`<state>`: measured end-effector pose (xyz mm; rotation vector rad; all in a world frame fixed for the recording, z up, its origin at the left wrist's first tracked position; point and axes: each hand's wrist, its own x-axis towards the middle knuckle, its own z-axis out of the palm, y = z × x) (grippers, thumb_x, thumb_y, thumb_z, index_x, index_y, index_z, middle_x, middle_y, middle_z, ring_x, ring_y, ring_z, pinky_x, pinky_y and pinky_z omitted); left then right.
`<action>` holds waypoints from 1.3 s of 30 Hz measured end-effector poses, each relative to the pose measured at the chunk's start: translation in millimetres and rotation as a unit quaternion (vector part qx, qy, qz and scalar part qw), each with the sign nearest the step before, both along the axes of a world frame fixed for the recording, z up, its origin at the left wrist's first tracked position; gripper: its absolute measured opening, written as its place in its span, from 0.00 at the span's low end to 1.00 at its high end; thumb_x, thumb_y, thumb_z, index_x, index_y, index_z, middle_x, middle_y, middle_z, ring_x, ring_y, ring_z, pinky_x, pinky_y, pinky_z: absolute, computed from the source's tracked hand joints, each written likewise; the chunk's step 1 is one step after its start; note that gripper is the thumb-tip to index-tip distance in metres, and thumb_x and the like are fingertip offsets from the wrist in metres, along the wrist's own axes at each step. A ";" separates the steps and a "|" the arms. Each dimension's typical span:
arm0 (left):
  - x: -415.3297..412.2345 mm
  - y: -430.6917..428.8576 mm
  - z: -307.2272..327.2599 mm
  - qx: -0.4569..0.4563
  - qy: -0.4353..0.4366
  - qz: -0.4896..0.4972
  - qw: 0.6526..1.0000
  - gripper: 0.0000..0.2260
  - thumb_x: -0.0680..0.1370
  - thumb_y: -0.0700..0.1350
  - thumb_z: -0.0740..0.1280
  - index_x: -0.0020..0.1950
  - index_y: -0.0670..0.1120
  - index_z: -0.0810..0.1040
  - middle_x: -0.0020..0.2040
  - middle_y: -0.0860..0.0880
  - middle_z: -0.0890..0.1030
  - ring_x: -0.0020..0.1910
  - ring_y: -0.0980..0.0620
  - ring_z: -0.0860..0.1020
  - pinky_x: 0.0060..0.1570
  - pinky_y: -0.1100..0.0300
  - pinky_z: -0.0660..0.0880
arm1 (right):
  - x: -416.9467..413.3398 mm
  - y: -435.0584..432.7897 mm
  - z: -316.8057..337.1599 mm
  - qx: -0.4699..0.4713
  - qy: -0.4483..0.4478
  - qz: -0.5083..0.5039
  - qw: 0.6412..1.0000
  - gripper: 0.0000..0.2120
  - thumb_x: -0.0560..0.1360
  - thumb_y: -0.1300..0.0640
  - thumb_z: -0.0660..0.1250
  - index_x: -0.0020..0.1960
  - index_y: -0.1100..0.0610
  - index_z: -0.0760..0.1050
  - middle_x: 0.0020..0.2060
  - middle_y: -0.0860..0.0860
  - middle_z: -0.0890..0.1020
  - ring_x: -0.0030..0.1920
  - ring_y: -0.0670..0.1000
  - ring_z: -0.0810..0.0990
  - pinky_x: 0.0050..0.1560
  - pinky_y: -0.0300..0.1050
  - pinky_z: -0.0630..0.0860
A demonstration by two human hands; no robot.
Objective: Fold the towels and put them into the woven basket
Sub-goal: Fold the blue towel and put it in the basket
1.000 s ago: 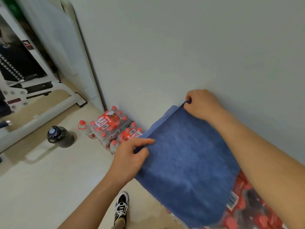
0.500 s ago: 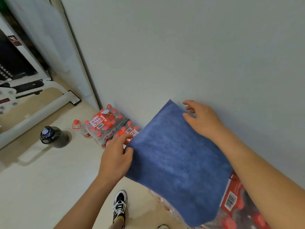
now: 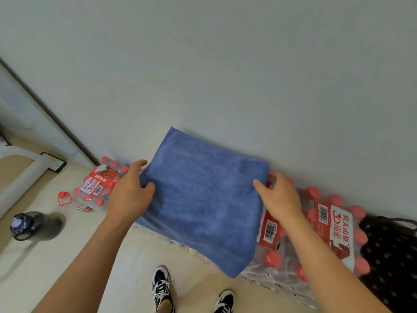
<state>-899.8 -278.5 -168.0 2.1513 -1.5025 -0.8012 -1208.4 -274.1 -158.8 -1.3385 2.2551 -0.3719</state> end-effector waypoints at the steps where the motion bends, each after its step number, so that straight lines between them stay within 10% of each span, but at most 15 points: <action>1: -0.2 -1.1 0.6 0.006 0.009 0.008 1.000 0.23 0.76 0.44 0.64 0.71 0.52 0.66 0.62 0.43 0.77 0.58 0.41 0.76 0.52 0.51 0.71 | 3.5 -6.0 -0.5 -0.003 -0.005 -0.009 1.000 0.22 0.73 0.44 0.67 0.58 0.59 0.72 0.55 0.56 0.81 0.55 0.60 0.79 0.50 0.50 0.74; 11: -20.3 2.8 6.1 -0.005 -0.011 -0.021 1.000 0.17 0.78 0.47 0.61 0.67 0.53 0.69 0.57 0.45 0.80 0.52 0.42 0.78 0.45 0.55 0.71 | 2.5 -23.7 6.4 0.014 -0.031 0.006 0.999 0.12 0.74 0.54 0.65 0.51 0.62 0.76 0.46 0.58 0.81 0.48 0.60 0.80 0.40 0.43 0.67; 16: -22.0 -23.6 22.9 0.036 -0.017 0.004 0.999 0.23 0.78 0.48 0.62 0.72 0.49 0.63 0.57 0.44 0.78 0.47 0.47 0.74 0.46 0.56 0.68 | -10.7 -34.4 -3.3 -0.026 -0.162 -0.056 0.985 0.16 0.62 0.44 0.62 0.35 0.57 0.73 0.30 0.54 0.78 0.37 0.59 0.80 0.45 0.58 0.80; 20: -27.1 -66.7 25.7 0.045 0.048 0.025 0.997 0.22 0.76 0.48 0.64 0.70 0.49 0.66 0.59 0.48 0.76 0.51 0.48 0.74 0.47 0.56 0.70 | -14.5 -35.2 -8.0 -0.033 -0.181 -0.056 0.981 0.16 0.68 0.49 0.65 0.54 0.47 0.68 0.43 0.50 0.79 0.47 0.58 0.80 0.53 0.59 0.78; 25: -40.6 -110.3 13.7 0.028 0.179 0.082 0.980 0.14 0.75 0.43 0.68 0.60 0.47 0.78 0.55 0.47 0.81 0.48 0.48 0.79 0.47 0.57 0.76 | -25.3 -35.4 -11.0 -0.014 -0.221 -0.010 0.975 0.13 0.69 0.51 0.66 0.52 0.39 0.70 0.48 0.49 0.81 0.47 0.55 0.81 0.51 0.59 0.79; 34: -35.2 -69.9 47.1 -0.082 0.338 0.039 0.937 0.10 0.72 0.39 0.73 0.50 0.50 0.83 0.44 0.51 0.85 0.47 0.53 0.83 0.49 0.58 0.79 | -21.3 -21.8 37.3 -0.029 0.066 0.150 0.986 0.12 0.73 0.55 0.65 0.56 0.50 0.73 0.51 0.51 0.77 0.50 0.54 0.77 0.48 0.48 0.74; 39: -47.2 -32.7 67.4 -0.124 0.346 -0.011 0.930 0.12 0.71 0.32 0.73 0.49 0.47 0.79 0.39 0.49 0.82 0.36 0.55 0.79 0.38 0.67 0.76 | 51.9 -38.2 75.2 -0.143 -0.190 0.274 0.932 0.17 0.75 0.54 0.67 0.63 0.46 0.73 0.58 0.44 0.77 0.59 0.42 0.74 0.60 0.37 0.67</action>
